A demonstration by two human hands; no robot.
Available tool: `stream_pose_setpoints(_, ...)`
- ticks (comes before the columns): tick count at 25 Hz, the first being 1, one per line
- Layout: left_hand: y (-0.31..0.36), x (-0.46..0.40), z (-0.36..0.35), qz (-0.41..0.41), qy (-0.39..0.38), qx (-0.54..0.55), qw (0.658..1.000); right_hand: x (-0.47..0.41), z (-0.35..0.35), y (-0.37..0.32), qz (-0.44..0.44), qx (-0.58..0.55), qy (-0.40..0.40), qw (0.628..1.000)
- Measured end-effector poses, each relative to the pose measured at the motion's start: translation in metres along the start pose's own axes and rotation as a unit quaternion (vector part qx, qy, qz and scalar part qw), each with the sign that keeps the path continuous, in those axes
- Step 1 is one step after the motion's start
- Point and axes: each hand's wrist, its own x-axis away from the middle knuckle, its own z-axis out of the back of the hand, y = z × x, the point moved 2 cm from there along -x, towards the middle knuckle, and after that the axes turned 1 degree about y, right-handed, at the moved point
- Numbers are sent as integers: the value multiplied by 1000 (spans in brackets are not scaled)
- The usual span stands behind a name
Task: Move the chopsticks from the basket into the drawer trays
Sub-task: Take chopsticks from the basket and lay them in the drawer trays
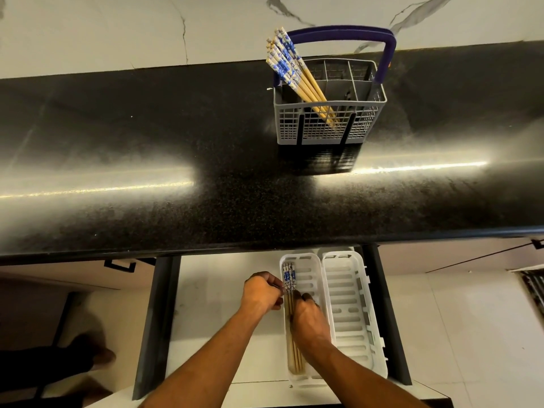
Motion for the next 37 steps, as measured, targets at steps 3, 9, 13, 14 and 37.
stream_pose_setpoints(3,6,6,7,-83,1,-103,991,6,22,-9,4,-48,21,999)
stream_pose_setpoints(9,63,49,50,-291,73,-83,950,22,133,-22,71,-160,97,980)
stream_pose_setpoints(13,116,78,78,-380,97,-8,920,22,212,-38,139,-175,225,949)
stream_pose_setpoints(14,129,82,84,-393,97,7,914,21,230,-43,155,-190,252,936)
stream_pose_setpoints(37,319,12,138,-271,206,226,913,-154,373,-187,209,-15,265,941)
